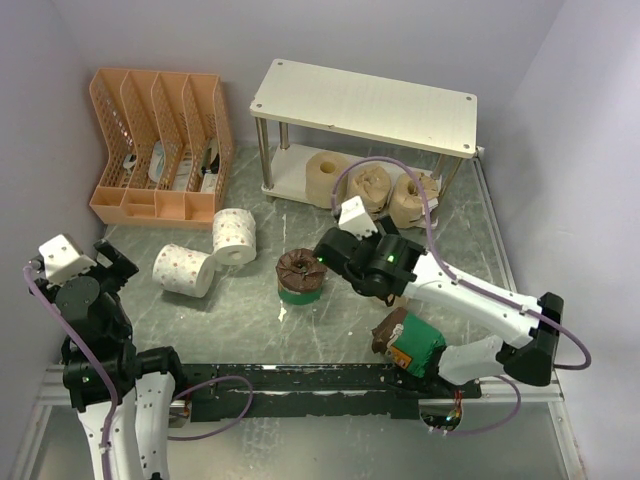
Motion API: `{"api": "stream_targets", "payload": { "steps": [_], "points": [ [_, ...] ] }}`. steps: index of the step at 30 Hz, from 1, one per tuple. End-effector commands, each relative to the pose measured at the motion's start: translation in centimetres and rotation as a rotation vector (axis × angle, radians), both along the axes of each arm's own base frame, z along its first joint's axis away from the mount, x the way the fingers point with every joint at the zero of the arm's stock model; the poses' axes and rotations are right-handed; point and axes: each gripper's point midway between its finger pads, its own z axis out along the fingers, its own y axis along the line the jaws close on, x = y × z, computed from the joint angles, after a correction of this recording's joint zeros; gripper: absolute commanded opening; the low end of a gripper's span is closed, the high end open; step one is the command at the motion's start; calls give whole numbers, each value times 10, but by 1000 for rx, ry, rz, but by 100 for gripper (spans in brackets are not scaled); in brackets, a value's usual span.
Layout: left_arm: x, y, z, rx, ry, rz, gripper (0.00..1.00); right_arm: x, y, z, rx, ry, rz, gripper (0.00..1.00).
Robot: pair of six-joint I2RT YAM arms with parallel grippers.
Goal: Place and organize the paper towels onto the shelf
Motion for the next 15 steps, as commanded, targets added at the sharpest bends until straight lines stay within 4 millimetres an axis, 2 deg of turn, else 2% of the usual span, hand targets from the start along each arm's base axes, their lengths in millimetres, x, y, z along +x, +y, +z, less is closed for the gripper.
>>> {"api": "stream_targets", "payload": {
  "steps": [1, 4, 7, 11, 15],
  "points": [
    [4, -6, 9, 4, -46, -36, 94, 0, -9, -25, 42, 119, -11, 79],
    [4, -8, 9, 4, -46, -48, 94, 8, -24, -42, 38, 153, -124, 77],
    [3, -8, 9, 4, -46, -42, 94, 1, -35, -63, 1, 179, -252, 79],
    [4, -10, 9, 5, -43, -54, 95, -5, -36, -86, -24, 247, -277, 79],
    [5, -12, 9, 4, -41, -68, 94, -17, -40, -99, -25, 308, -326, 79]
  ]
}}
